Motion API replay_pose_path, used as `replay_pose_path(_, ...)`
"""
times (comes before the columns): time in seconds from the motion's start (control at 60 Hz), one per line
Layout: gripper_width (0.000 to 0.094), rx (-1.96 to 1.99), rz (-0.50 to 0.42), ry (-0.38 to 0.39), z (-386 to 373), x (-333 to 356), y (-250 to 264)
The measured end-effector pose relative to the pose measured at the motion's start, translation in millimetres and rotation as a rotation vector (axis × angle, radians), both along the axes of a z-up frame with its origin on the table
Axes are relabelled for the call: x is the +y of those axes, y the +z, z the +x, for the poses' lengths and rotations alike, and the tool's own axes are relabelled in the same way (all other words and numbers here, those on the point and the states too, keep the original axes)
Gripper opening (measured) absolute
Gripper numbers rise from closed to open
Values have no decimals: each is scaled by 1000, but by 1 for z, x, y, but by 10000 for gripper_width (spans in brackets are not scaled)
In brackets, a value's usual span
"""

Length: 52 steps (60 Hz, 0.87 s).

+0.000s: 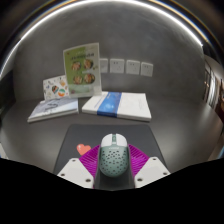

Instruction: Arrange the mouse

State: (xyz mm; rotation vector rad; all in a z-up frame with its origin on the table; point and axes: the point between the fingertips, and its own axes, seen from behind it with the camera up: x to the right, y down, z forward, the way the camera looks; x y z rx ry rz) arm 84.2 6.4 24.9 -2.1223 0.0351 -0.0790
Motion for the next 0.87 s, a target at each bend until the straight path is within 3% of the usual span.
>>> replay_pose_path(0.217, 416, 22, -43, 3, 2, -2, -33)
replay_pose_path(0.233, 485, 28, -47, 0, 1, -2, -32)
replay_pose_path(0.25, 465, 33, -50, 0, 1, -2, -33)
replay_pose_path(0.317, 534, 15, -34, 24, 1, 0, -32)
replay_pose_path(0.333, 602, 11, -32, 27, 1, 0, -32)
replay_pose_path(0.367, 648, 12, -35, 9, 4, -1, -32)
replay_pose_path(0.433, 903, 14, -51, -48, 15, -6, -31)
replay_pose_path(0.45, 865, 18, -48, -58, 17, -8, -29)
replay_pose_path(0.467, 891, 25, -47, -64, 16, -12, -27)
replay_pose_path(0.483, 839, 34, -43, -71, 16, -15, -24)
replay_pose_path(0.667, 849, 128, 14, -105, -2, -85, 16)
replay_pose_path(0.867, 838, 161, 26, -207, 21, -166, 27)
